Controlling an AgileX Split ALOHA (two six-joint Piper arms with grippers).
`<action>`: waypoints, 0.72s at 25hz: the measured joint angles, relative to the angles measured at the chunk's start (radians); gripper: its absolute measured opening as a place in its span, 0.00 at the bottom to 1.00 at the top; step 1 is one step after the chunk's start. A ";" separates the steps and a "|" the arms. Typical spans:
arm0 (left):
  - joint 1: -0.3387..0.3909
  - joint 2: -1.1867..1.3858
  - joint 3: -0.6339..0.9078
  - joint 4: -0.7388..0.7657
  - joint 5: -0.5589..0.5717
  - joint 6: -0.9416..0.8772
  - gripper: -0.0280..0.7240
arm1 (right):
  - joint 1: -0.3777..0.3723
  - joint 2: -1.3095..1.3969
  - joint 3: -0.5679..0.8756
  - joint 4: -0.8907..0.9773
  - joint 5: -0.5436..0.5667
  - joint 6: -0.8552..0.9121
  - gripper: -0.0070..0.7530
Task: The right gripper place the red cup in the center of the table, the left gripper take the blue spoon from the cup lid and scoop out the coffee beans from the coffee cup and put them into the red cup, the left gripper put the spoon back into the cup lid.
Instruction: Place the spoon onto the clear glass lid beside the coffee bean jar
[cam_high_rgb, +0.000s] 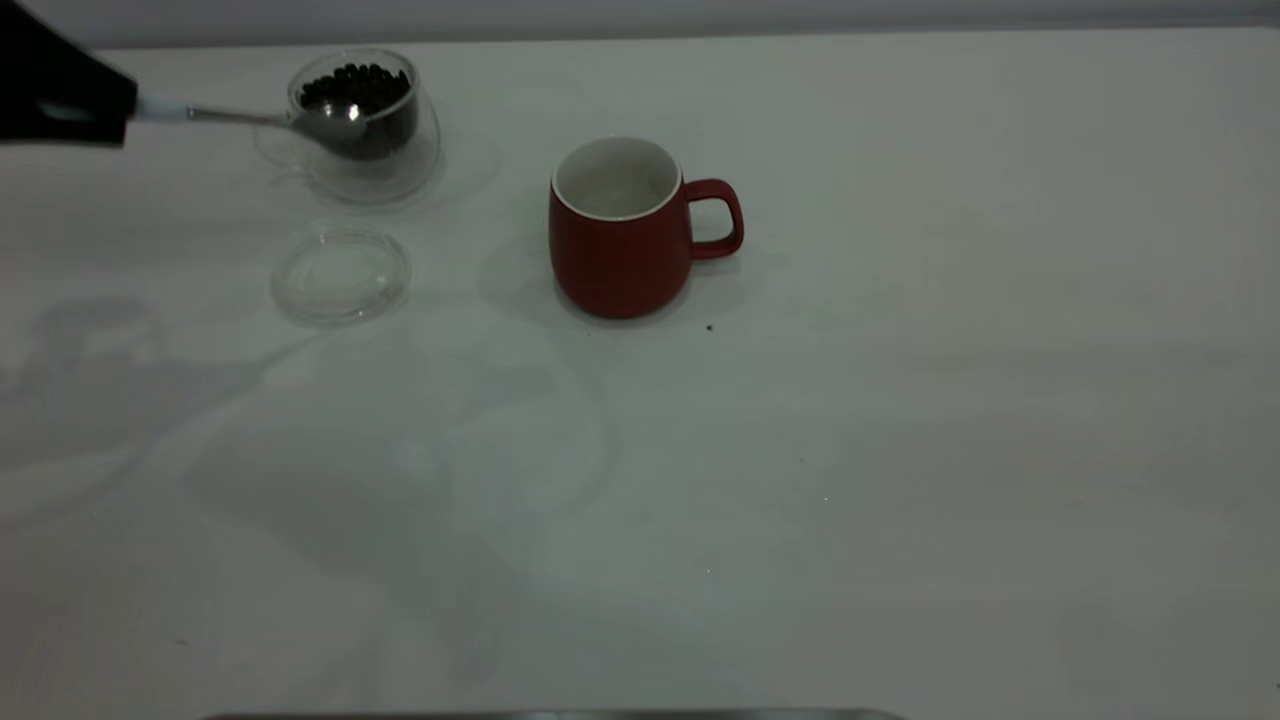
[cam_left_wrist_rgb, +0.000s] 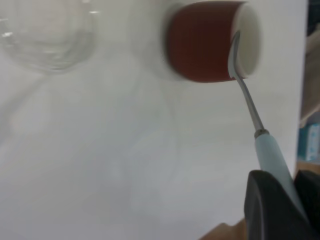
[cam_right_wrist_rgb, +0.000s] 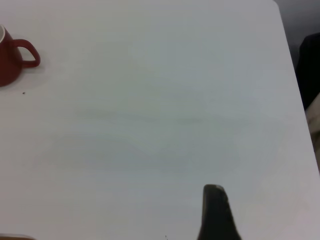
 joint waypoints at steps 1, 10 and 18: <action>-0.001 0.024 -0.002 -0.001 -0.011 0.016 0.20 | 0.000 0.000 0.000 0.000 0.000 0.000 0.71; 0.000 0.228 -0.002 -0.216 -0.066 0.256 0.20 | 0.000 0.000 0.000 0.000 0.000 0.000 0.71; 0.062 0.274 -0.053 -0.265 -0.086 0.267 0.20 | 0.000 0.000 0.000 0.000 0.000 0.000 0.71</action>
